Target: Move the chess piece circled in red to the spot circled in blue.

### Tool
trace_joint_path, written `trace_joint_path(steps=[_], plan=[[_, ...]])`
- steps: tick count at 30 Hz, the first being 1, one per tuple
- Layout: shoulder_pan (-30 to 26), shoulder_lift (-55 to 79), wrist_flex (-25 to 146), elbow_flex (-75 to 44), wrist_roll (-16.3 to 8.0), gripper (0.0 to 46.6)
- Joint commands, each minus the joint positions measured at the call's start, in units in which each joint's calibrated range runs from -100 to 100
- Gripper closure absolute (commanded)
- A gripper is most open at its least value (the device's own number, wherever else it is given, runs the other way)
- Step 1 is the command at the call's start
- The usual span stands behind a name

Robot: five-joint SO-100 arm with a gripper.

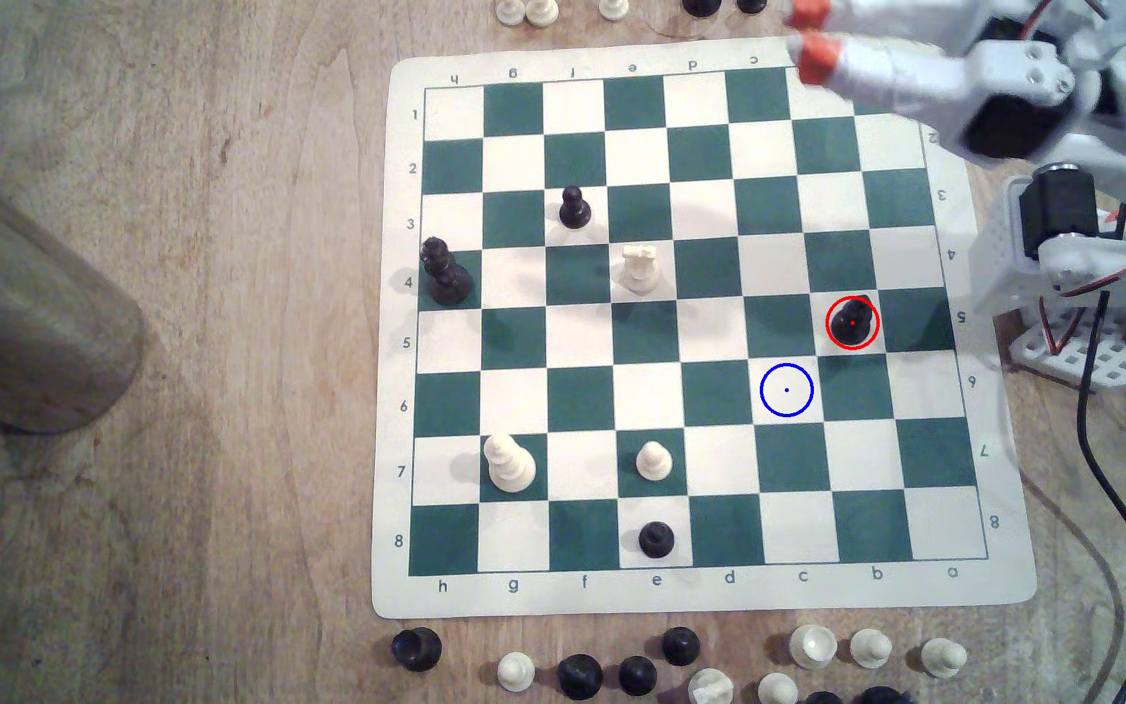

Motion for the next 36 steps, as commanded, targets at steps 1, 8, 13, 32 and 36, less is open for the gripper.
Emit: trace_joint_path(steps=[1,8,13,32,36], plan=[[0.5,-0.1,16.9,-4.8,3.9,46.4],[-0.1,5.8,30.4,-1.6,3.3,43.6],[-2.2,9.1,33.4,-0.2,2.5,34.6],[-3.2,33.7,33.8,-2.5,-3.2,34.9],[-6.1,38.5,33.6,-2.8,-5.9,34.1]])
